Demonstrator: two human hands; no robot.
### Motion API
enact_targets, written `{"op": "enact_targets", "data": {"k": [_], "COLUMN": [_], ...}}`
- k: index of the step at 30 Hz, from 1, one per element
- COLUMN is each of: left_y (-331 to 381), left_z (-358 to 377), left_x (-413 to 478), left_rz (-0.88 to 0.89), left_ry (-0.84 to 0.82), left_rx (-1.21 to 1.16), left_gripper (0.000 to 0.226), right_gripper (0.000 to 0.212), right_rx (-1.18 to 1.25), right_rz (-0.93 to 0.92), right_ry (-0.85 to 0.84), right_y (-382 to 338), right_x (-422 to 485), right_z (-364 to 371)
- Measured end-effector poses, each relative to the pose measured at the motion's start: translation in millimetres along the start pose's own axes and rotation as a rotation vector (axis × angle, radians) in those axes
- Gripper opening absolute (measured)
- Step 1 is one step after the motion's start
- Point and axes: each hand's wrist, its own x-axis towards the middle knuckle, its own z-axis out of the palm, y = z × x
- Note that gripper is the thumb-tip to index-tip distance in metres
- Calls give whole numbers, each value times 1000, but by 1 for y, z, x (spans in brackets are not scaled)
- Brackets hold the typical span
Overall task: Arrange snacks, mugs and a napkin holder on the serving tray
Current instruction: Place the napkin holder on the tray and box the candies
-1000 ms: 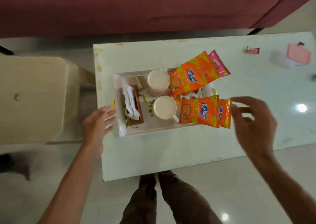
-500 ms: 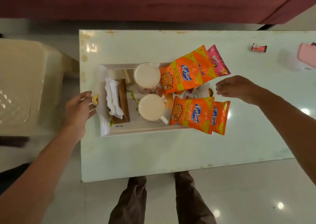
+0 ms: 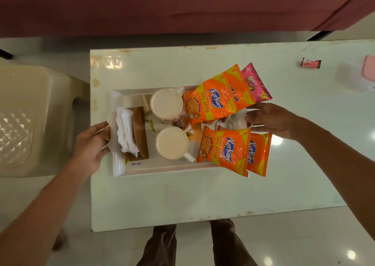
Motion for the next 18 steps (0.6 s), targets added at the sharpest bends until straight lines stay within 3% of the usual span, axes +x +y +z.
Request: {"op": "enact_targets", "data": {"k": [9,18], "left_y": [2,11], "left_z": [7,22], "left_x": [-2,-24], "left_rz": [2,18], "left_ry": [76,92], "left_rx": [7,-56], "left_gripper": [17,15], "right_gripper": [41,35], "right_rx": [-56,-35], "right_rz": [-15,-87], "right_ry": [138,158], "right_y": [2,11], "right_x": [9,10], "right_z": [5,-2]}}
